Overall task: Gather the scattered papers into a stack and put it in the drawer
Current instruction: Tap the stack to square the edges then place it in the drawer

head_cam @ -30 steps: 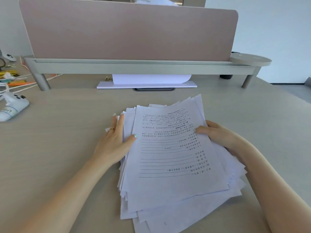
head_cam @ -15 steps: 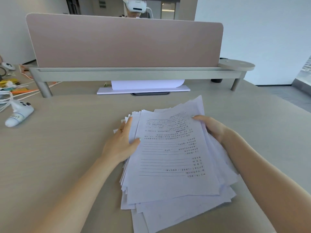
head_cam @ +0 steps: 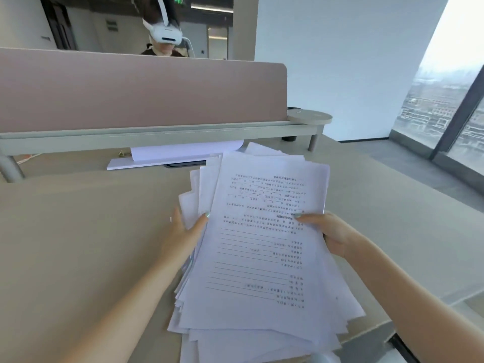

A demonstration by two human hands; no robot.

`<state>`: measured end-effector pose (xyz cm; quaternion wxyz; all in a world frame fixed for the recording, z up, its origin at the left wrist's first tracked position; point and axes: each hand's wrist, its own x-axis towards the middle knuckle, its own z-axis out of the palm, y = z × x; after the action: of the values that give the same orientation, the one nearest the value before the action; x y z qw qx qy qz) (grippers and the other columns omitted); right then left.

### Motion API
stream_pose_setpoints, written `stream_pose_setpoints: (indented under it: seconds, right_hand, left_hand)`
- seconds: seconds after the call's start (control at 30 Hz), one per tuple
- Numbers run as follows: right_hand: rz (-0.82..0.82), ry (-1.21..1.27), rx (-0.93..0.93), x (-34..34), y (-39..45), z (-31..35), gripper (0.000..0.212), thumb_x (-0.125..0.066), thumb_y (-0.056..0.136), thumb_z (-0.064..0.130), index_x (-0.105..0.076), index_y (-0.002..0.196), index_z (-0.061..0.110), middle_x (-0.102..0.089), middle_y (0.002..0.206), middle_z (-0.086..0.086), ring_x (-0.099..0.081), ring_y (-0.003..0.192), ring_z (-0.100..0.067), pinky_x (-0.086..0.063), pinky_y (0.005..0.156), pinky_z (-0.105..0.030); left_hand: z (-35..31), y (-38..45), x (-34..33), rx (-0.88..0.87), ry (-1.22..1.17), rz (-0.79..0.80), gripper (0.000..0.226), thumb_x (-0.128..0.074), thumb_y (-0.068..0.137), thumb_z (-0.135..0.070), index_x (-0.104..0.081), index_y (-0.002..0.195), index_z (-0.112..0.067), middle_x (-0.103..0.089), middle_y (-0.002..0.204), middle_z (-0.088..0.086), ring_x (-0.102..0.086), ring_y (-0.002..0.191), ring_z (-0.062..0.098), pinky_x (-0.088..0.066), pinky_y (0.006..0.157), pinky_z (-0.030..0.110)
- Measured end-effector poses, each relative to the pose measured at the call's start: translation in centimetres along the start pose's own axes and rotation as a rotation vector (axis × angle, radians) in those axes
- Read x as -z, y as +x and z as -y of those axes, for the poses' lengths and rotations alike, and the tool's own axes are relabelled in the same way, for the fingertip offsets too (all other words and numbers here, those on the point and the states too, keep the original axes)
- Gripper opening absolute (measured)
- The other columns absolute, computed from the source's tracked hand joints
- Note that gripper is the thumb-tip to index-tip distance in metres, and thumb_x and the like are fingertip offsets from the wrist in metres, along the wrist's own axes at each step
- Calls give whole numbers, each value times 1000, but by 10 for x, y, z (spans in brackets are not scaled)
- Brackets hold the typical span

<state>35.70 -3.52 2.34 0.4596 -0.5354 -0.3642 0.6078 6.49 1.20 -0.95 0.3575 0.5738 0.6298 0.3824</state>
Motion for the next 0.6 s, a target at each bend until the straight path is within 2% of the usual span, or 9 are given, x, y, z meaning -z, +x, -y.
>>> stream_pose_setpoints:
  seconds: [0.07,0.13,0.23,0.3,0.37,0.4,0.47,0.5,0.6]
  right_hand:
    - [-86,-40,27,19,-10,-1,42,-70,76,8,-62,117,0,-68,114,-22,-66,101,-39,-54,86,-52]
    - [-232,-139,38,35,-21,-4,36,-67,80,7,-62,115,-3,-68,110,-24,-66,99,-41,-51,90,-56]
    - [-388,-253,8,56,-35,-9,29,-60,85,3,-62,112,-8,-69,102,-23,-67,90,-39,-53,87,-53]
    - [-380,-212,-15,64,-43,-9,27,-58,87,4,-61,113,-4,-69,101,-19,-67,87,-34,-55,83,-48]
    - [-345,-118,-44,67,-47,-8,28,-56,89,6,-59,116,-1,-66,111,-22,-65,97,-37,-53,85,-49]
    - [-325,-74,-51,68,-47,-8,26,-54,90,6,-60,114,0,-66,111,-22,-66,96,-36,-54,83,-48]
    - [-308,-30,-61,71,-47,-9,20,-52,90,6,-62,107,3,-70,98,-18,-71,80,-29,-58,73,-41]
    - [-307,-21,-71,71,-48,-8,20,-52,90,7,-61,107,3,-71,95,-16,-71,79,-28,-58,72,-40]
    - [-285,-2,-107,80,-50,-7,39,-61,83,13,-57,121,3,-67,113,-19,-65,97,-34,-52,88,-46]
  left_hand:
    - [-15,-2,-25,-20,-58,65,70,-56,80,-55,-28,140,-33,-47,133,-11,-45,125,17,-38,92,34]
    - [-26,-3,-45,-50,-20,146,77,-55,72,-62,-30,138,-31,-46,139,-5,-44,129,23,-40,101,44]
    - [-38,-4,-70,-132,89,230,86,-53,81,-55,-9,149,-28,-25,156,-3,-31,140,22,-33,109,43]
    - [-43,-4,-85,-189,118,215,84,-51,86,-50,-4,151,-27,-15,159,-4,-23,143,20,-29,110,39]
    - [-50,-5,-98,-253,140,195,80,-50,88,-45,-6,151,-23,-14,159,-3,-22,144,19,-27,108,37]
    - [-52,-4,-105,-275,147,196,79,-50,88,-43,-8,151,-22,-14,159,-3,-22,143,18,-27,107,36]
    - [-59,-5,-113,-307,140,203,75,-50,90,-39,-10,151,-20,-16,159,-4,-24,143,17,-28,106,34]
    - [-61,-6,-116,-322,137,204,74,-50,90,-37,-11,150,-19,-17,158,-4,-25,142,17,-29,105,33]
    - [-67,-5,-123,-355,135,201,71,-50,91,-34,-14,150,-17,-20,157,-3,-26,141,17,-28,106,33]
